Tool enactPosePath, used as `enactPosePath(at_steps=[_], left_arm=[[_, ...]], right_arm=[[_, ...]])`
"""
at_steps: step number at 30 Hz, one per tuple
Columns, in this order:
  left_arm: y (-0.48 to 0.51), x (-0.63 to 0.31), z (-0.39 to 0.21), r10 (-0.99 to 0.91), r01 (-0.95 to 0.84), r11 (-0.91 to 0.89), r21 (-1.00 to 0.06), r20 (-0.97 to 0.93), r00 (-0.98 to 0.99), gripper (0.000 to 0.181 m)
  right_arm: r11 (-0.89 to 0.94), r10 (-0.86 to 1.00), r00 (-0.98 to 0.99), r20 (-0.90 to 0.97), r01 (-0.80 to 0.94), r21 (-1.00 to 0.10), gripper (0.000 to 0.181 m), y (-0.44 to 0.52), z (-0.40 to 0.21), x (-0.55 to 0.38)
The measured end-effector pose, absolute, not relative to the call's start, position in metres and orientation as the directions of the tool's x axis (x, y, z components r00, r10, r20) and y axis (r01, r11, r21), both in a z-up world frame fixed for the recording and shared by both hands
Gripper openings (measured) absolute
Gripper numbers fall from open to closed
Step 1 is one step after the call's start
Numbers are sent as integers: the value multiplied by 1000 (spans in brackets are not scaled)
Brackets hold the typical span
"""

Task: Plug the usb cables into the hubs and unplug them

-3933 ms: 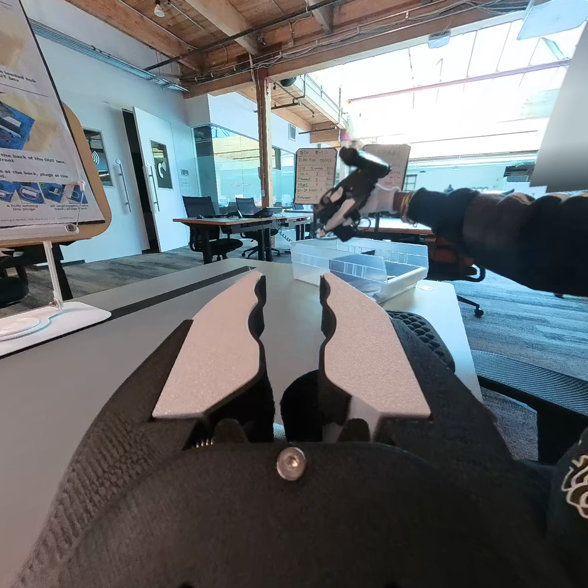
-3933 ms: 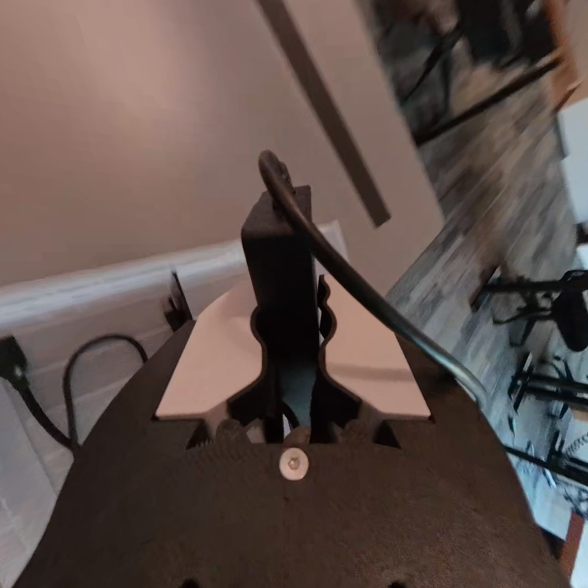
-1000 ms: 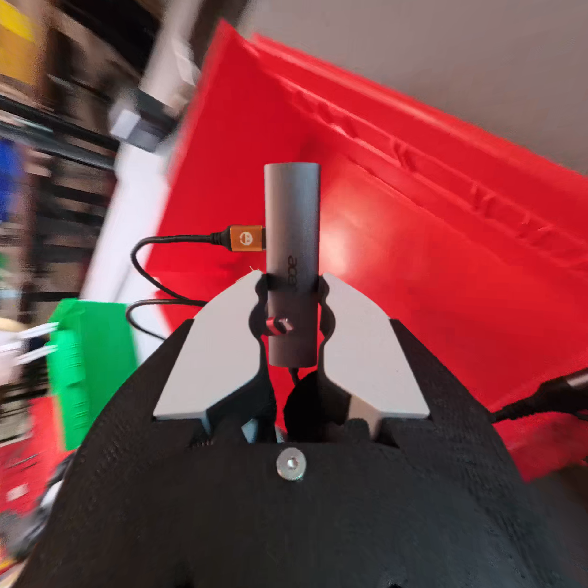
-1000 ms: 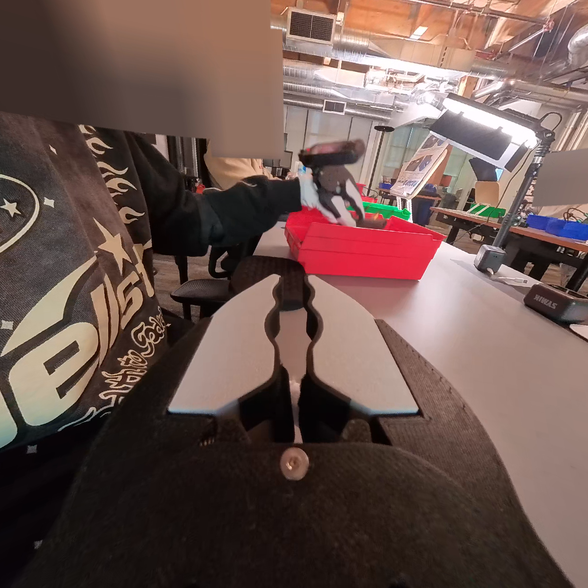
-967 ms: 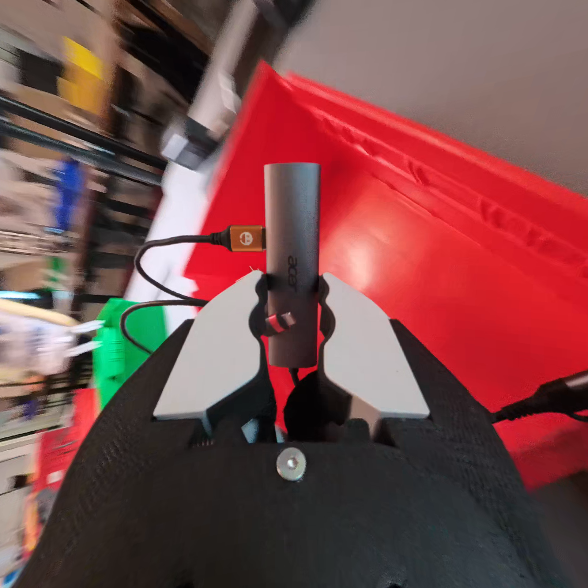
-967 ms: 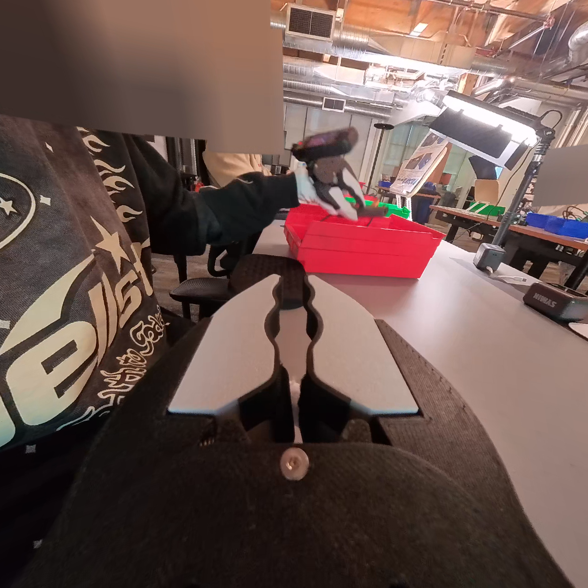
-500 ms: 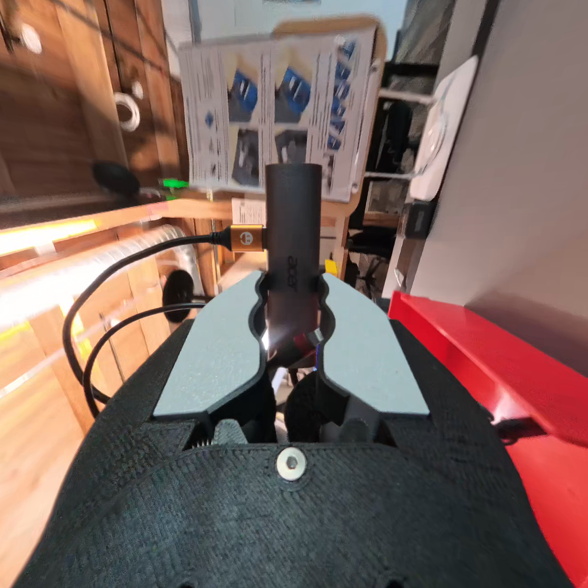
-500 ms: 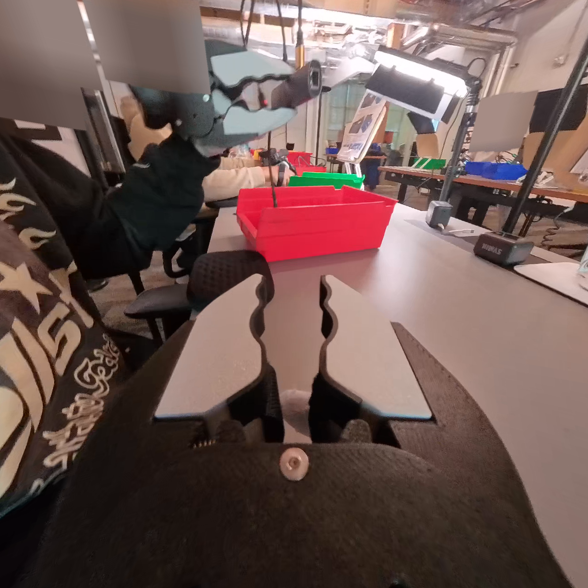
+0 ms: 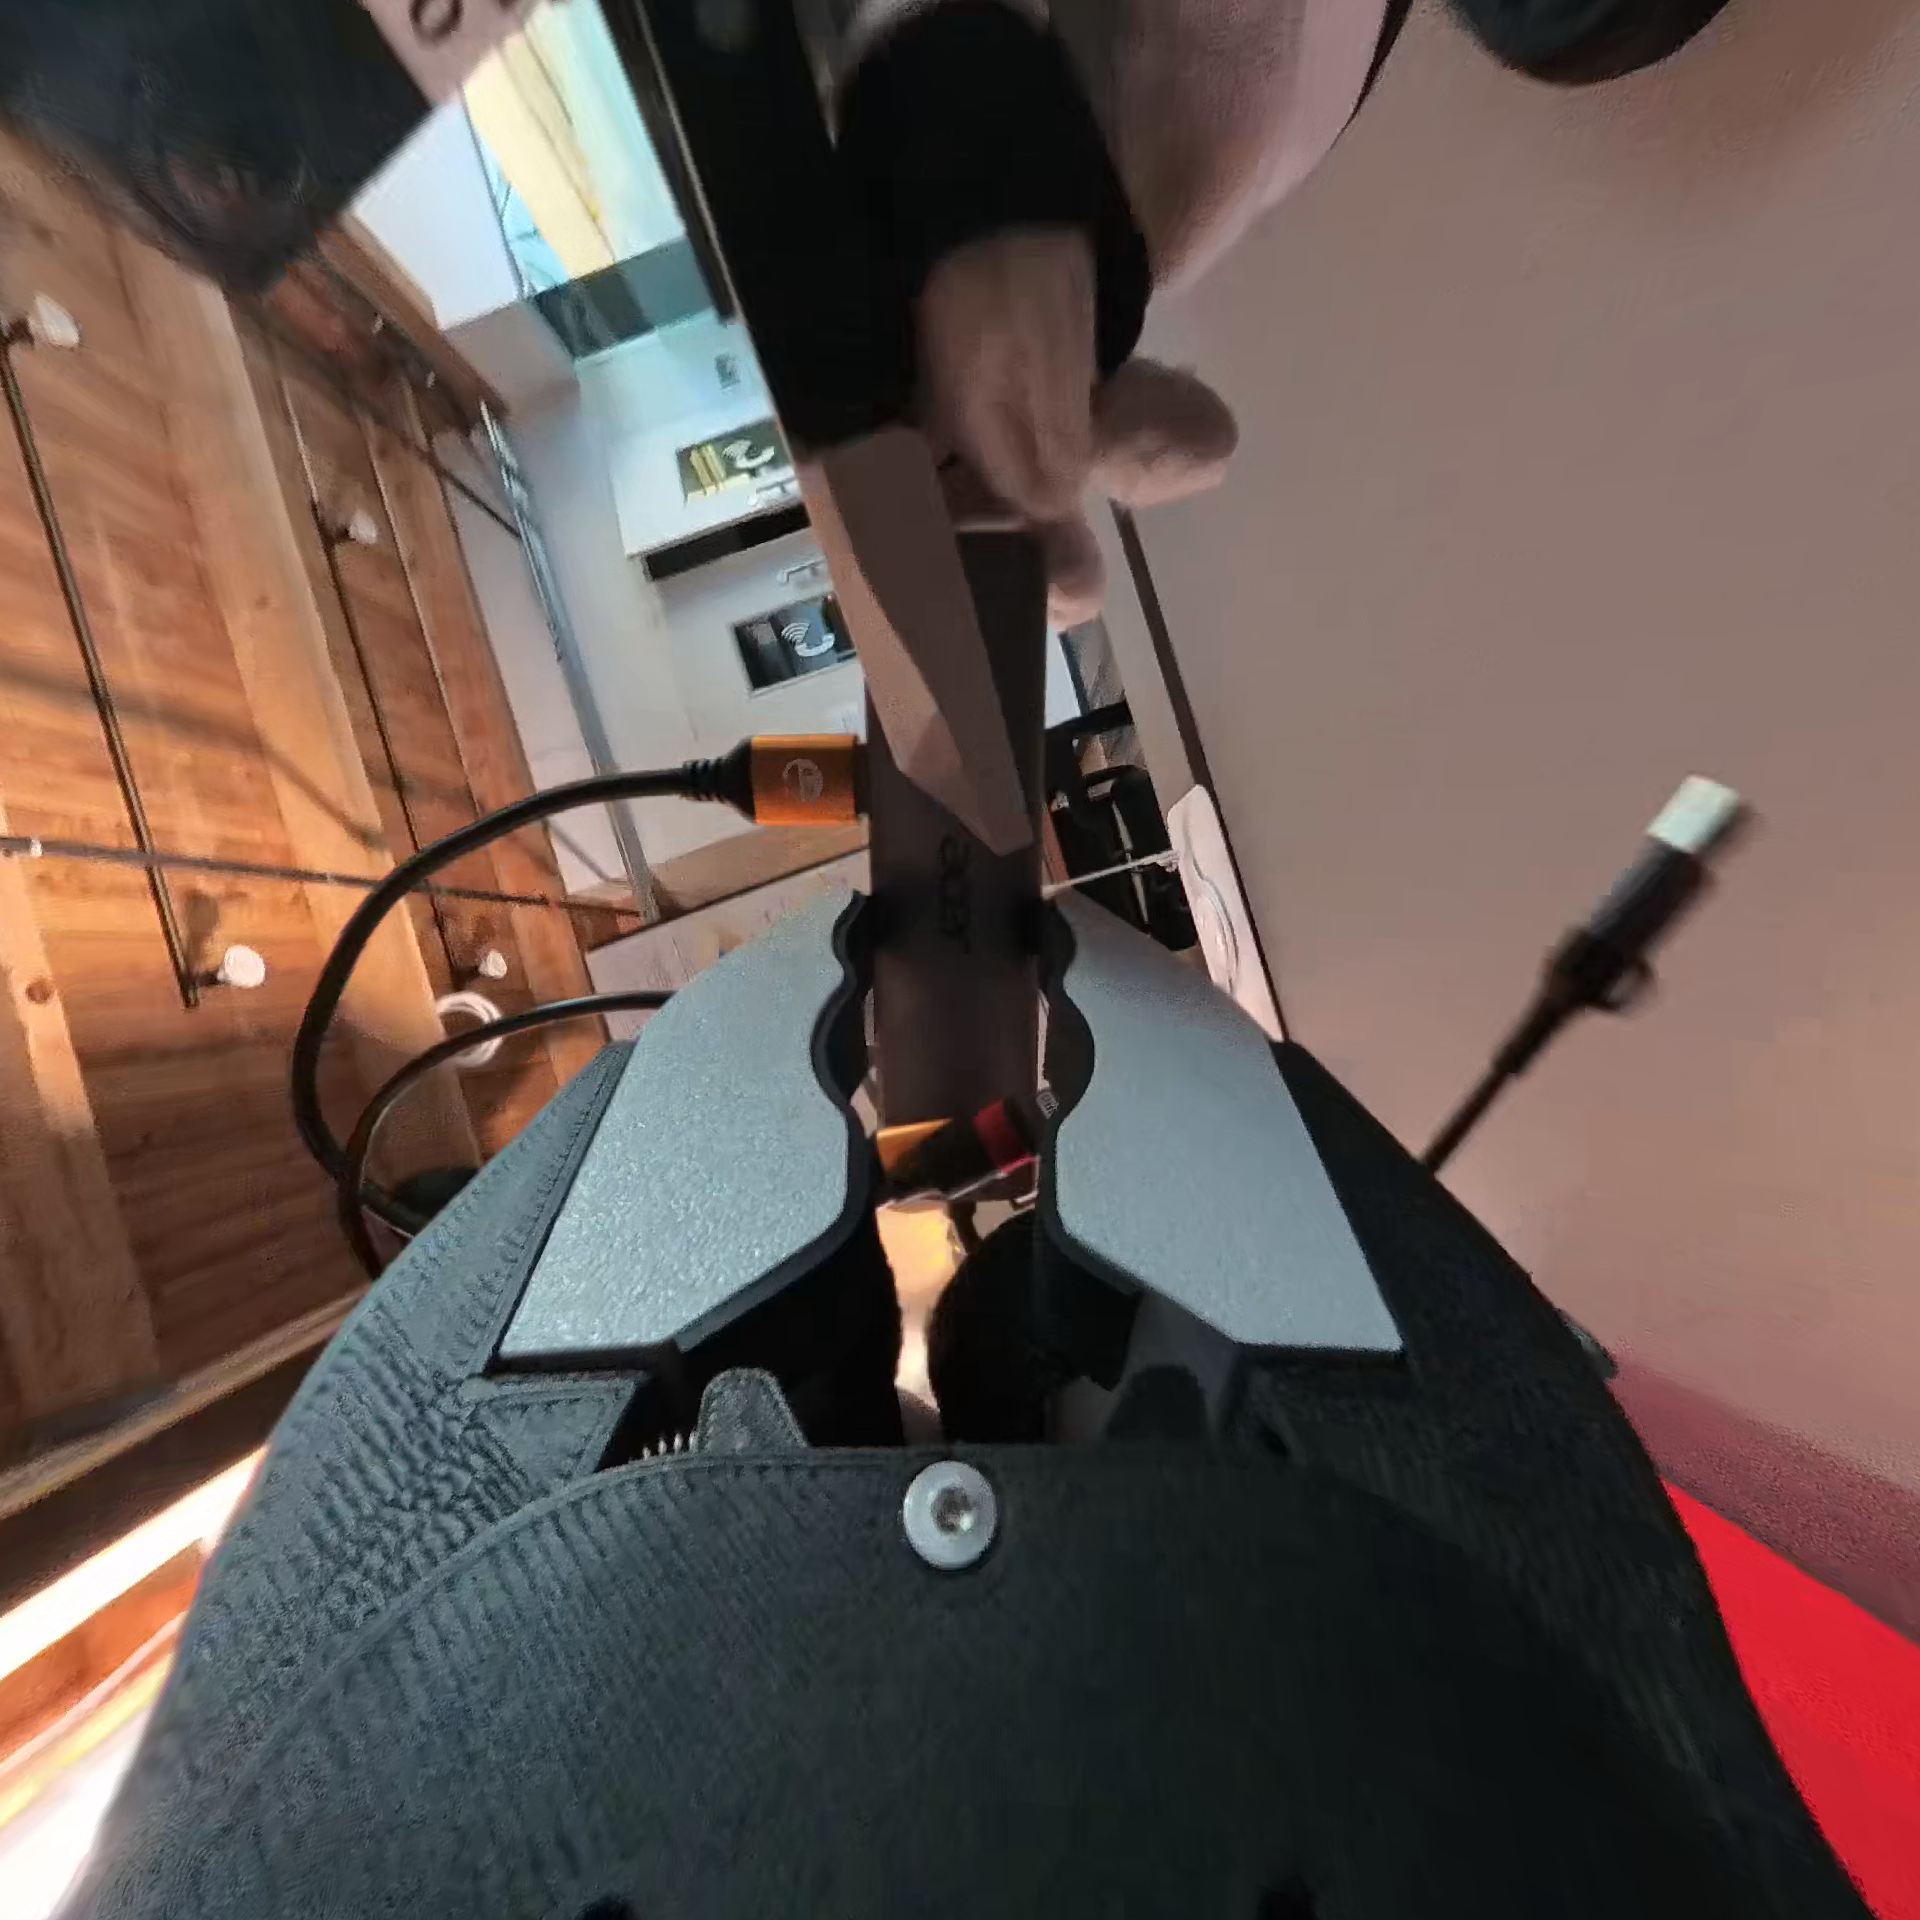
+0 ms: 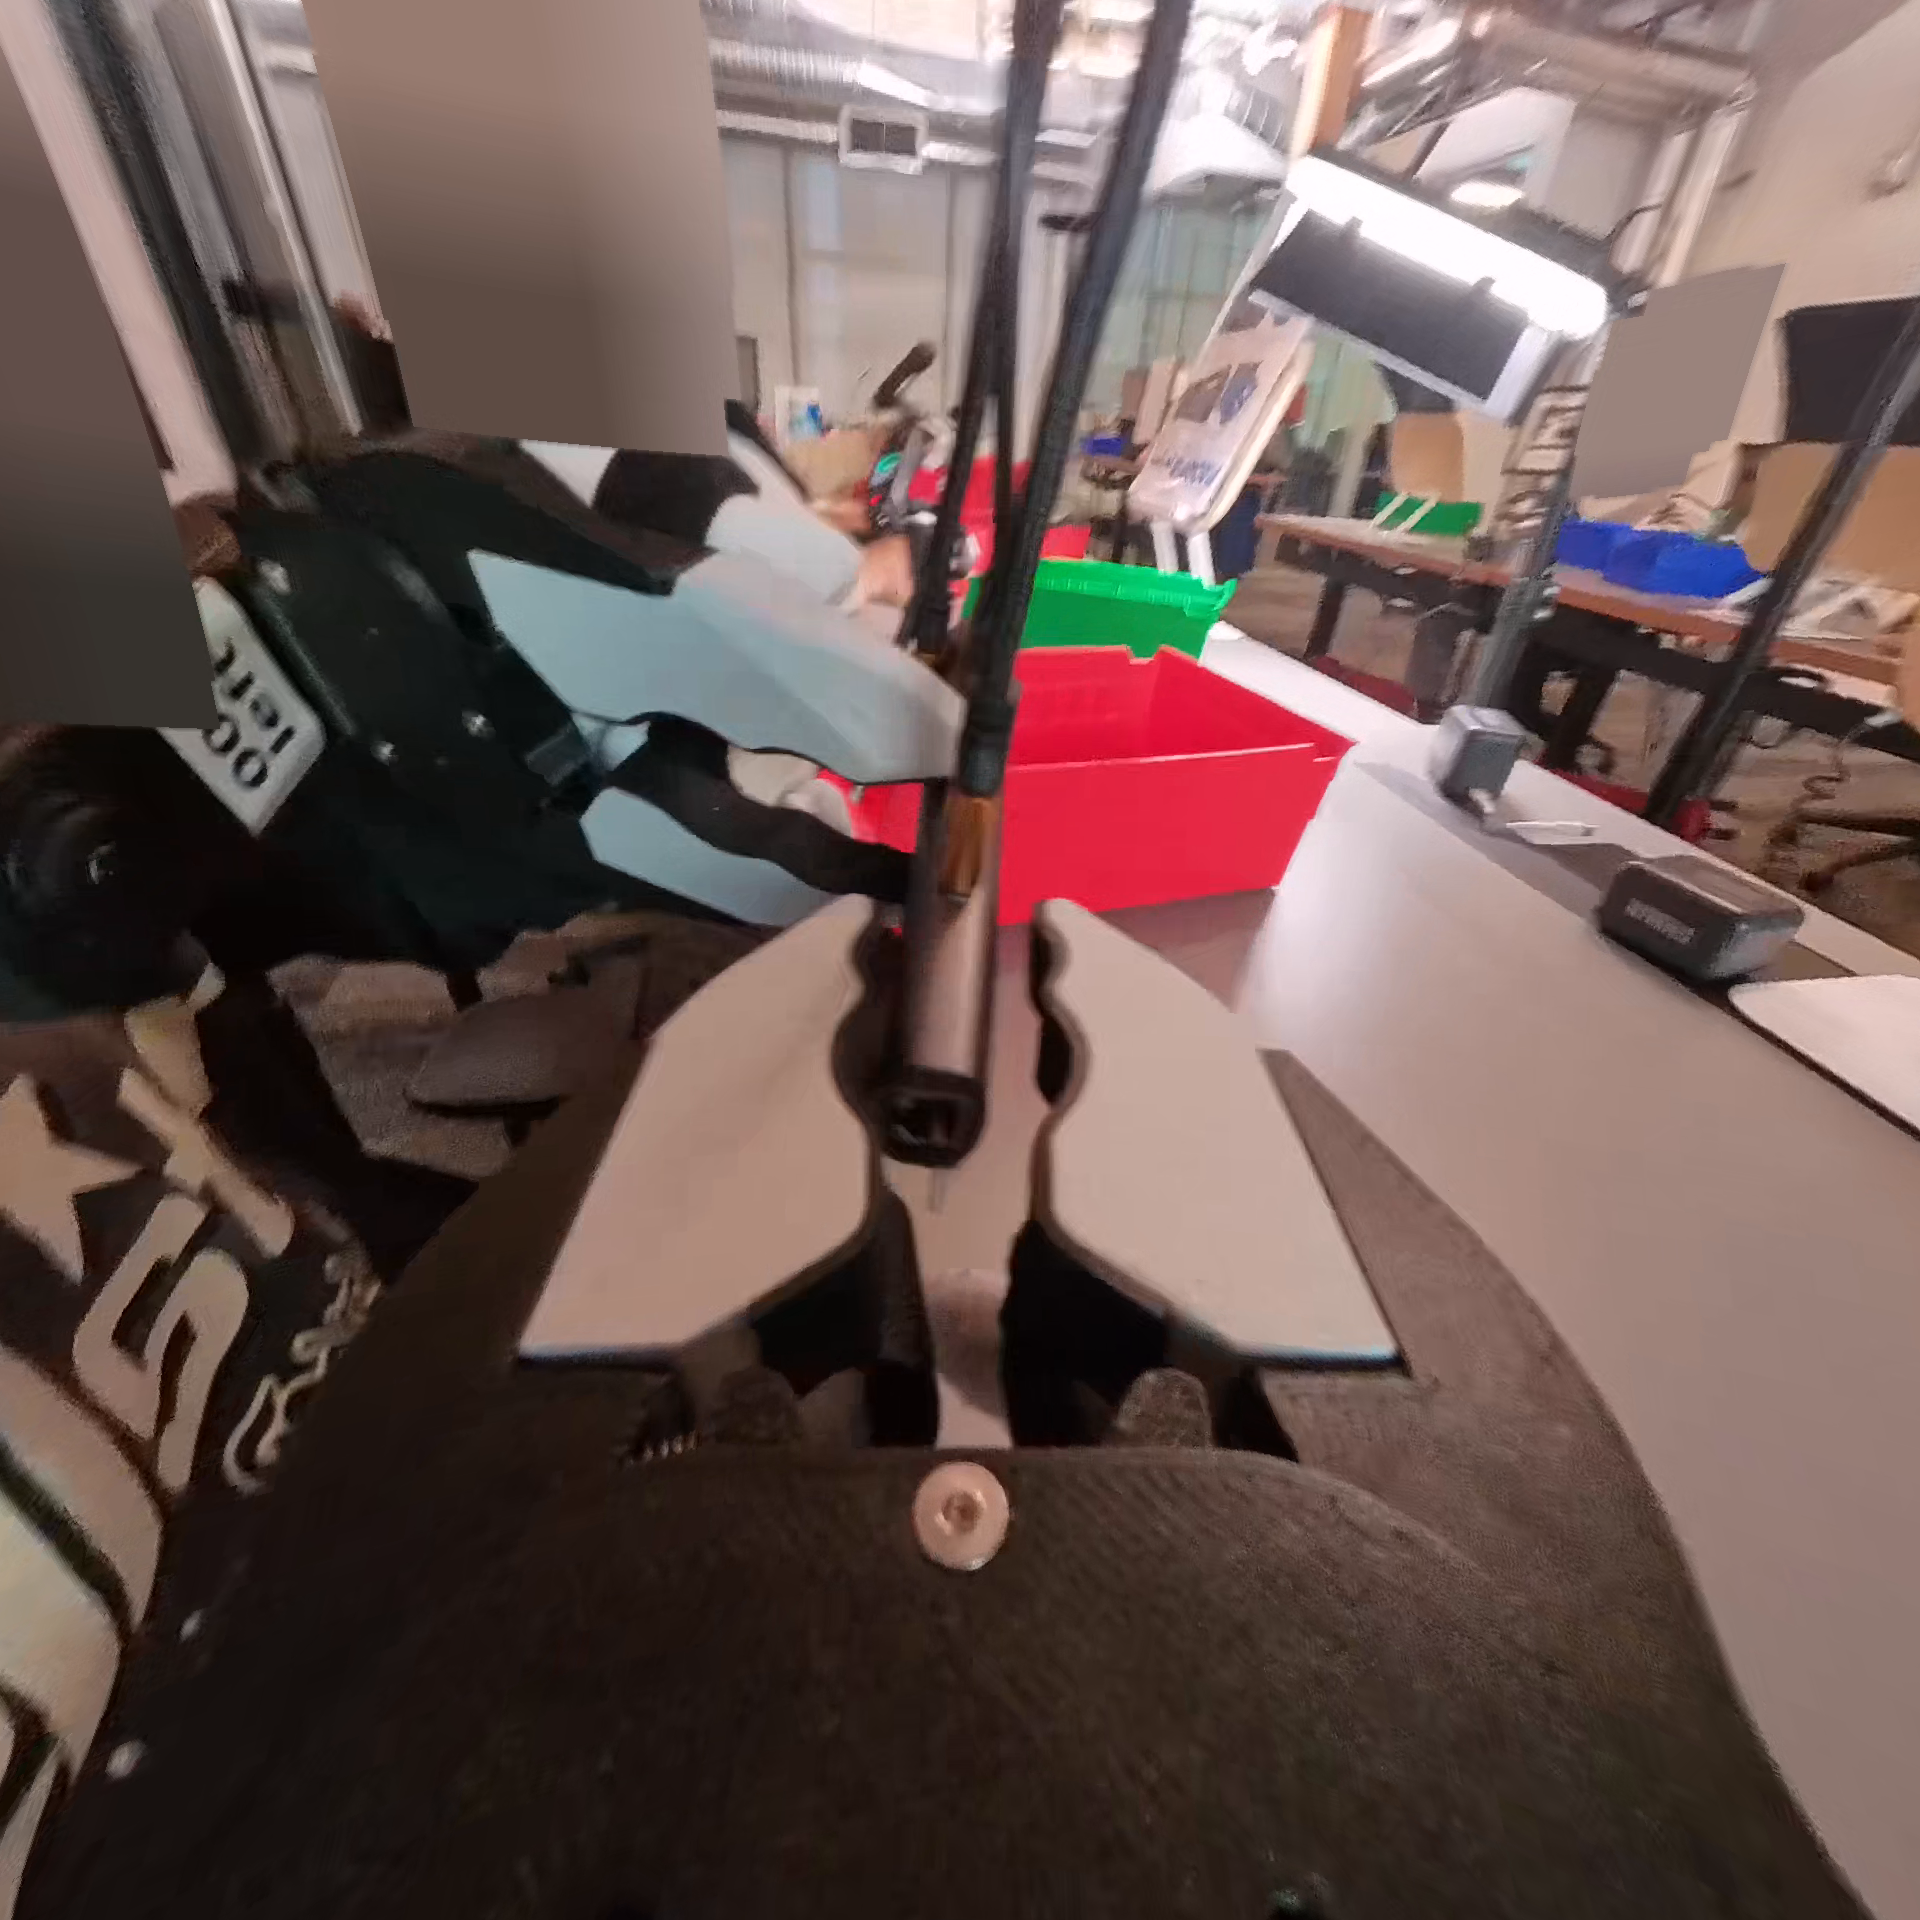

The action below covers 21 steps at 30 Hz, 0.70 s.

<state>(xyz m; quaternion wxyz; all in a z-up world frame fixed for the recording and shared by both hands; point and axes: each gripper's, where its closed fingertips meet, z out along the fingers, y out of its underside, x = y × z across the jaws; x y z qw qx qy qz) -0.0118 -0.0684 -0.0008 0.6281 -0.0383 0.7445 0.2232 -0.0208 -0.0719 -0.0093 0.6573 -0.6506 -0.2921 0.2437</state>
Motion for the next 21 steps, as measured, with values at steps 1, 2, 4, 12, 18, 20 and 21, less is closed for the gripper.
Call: enactPosePath(at_steps=[1,2,4,12,18,20,21], left_arm=[[-69,-10,-3,238,-335,892,304,-945,-226,29],[-69,-9,-6,237,-330,892,308,-942,-236,29],[-69,-6,-7,150,-322,921,221,-961,-230,30],[-95,-38,61,-888,232,460,-857,-440,137,31],[-96,-8,18,-855,262,-452,-853,330,-400,44],[-91,-7,23,-829,290,-490,-822,336,-448,42],[-92,-5,24,-826,285,-483,-828,324,-461,39]], right_arm=[[27,701,709,76,80,-996,18,-72,-14,-22],[26,689,719,90,99,-995,18,-71,-17,-19],[35,682,727,75,70,-997,17,-70,-16,-15],[176,626,776,-77,-237,-955,17,-65,9,27],[155,788,583,-196,-497,-854,17,-84,22,9],[81,814,534,-230,-497,-864,17,-81,11,-7],[57,821,520,-235,-485,-873,17,-80,5,-15]])
